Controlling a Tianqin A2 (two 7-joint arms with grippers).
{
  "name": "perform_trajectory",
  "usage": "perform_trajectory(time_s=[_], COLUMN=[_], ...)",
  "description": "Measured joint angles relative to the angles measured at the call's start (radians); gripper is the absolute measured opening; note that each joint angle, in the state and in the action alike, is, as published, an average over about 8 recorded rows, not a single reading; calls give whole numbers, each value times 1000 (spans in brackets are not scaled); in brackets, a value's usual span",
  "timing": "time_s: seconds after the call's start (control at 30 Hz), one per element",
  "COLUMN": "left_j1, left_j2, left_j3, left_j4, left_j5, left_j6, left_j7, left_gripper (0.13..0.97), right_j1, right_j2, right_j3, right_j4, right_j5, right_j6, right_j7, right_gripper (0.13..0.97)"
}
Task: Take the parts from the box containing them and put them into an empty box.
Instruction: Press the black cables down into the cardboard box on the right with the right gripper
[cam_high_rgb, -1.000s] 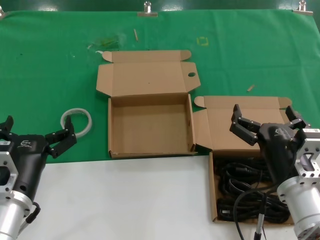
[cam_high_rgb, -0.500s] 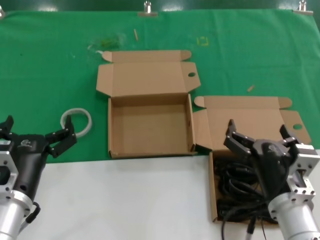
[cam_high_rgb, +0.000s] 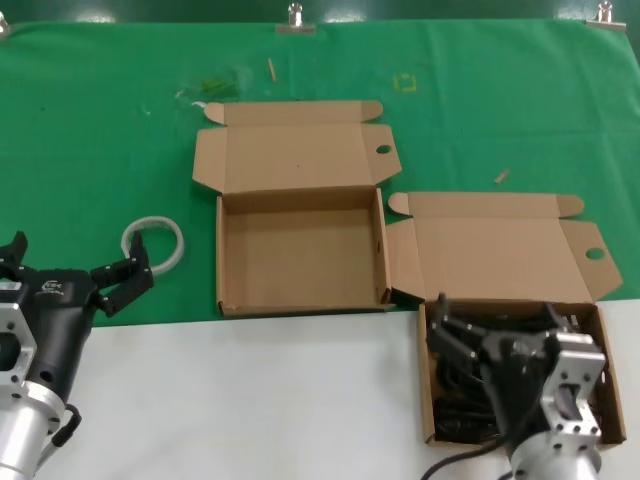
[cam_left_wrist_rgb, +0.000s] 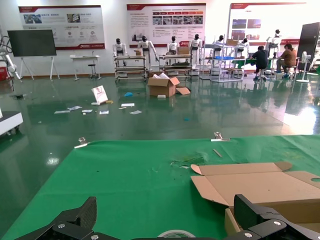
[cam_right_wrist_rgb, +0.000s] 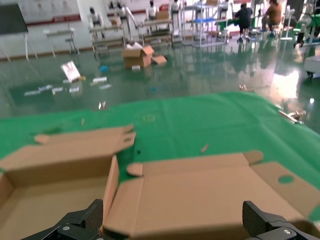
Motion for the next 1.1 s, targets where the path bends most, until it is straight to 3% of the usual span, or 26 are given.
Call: perform_trajectory(time_s=[0.2, 0.67, 1.1], left_j1=[0, 0, 0], left_j2=[0, 0, 0], left_j3=[0, 0, 0], left_j4=[0, 0, 0], left_j5=[0, 0, 0], left_j6=[0, 0, 0], left_j7=[0, 0, 0], left_gripper=[966, 966, 966], right_j1=[-39, -135, -195], right_j2=[0, 0, 0], right_j3=[-4, 47, -26], right_j4=[16, 20, 121], right_j5=[32, -24, 149], right_j6=[27, -2, 160], right_j7=[-58, -69, -267], right_gripper=[966, 966, 966])
